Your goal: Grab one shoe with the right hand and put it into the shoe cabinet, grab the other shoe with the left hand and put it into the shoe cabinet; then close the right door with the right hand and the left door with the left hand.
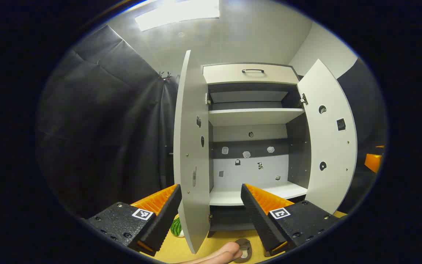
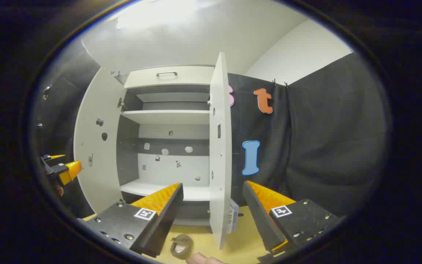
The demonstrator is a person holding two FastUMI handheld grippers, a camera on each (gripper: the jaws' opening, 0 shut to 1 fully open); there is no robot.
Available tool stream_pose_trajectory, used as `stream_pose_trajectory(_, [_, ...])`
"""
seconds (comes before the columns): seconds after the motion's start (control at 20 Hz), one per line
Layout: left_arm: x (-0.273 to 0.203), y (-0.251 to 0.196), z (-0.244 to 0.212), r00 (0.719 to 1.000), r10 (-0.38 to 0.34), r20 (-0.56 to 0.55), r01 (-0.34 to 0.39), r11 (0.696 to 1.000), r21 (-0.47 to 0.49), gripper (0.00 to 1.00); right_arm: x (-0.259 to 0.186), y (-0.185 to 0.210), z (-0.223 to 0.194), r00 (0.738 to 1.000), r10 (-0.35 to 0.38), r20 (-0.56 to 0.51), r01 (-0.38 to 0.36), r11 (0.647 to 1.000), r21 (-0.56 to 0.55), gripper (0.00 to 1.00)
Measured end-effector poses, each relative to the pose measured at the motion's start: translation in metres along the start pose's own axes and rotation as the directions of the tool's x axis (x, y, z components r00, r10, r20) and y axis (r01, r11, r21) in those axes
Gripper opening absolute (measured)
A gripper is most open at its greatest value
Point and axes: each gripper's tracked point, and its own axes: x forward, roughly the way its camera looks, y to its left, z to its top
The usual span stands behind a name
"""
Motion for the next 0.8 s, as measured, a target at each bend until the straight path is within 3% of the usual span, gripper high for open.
stream_pose_trajectory(0.2, [-0.008,-0.004,-0.005,0.999,-0.046,-0.013,0.046,0.999,-0.003,0.99,-0.001,0.006,-0.004,1.0,0.001,-0.006,-0.001,1.0,-0.01,0.98])
stream_pose_trajectory(0.25, [-0.009,-0.006,-0.005,0.998,-0.056,-0.011,0.056,0.998,-0.003,0.99,-0.002,0.004,-0.006,1.0,-0.005,-0.011,0.004,1.0,-0.014,0.94])
stream_pose_trajectory(0.35, [-0.014,-0.012,-0.005,0.996,-0.087,-0.001,0.087,0.996,0.015,0.99,-0.001,0.008,-0.012,1.0,0.009,-0.022,-0.009,1.0,-0.01,0.98])
stream_pose_trajectory(0.7, [-0.02,-0.012,-0.008,0.996,-0.091,0.004,0.091,0.996,0.026,0.99,0.001,0.009,-0.02,0.999,0.011,-0.04,-0.012,1.0,-0.01,0.94])
stream_pose_trajectory(0.8, [-0.02,-0.009,-0.008,0.996,-0.085,0.012,0.085,0.996,0.028,1.0,0.002,0.012,-0.016,1.0,0.012,-0.029,-0.012,1.0,-0.016,0.98])
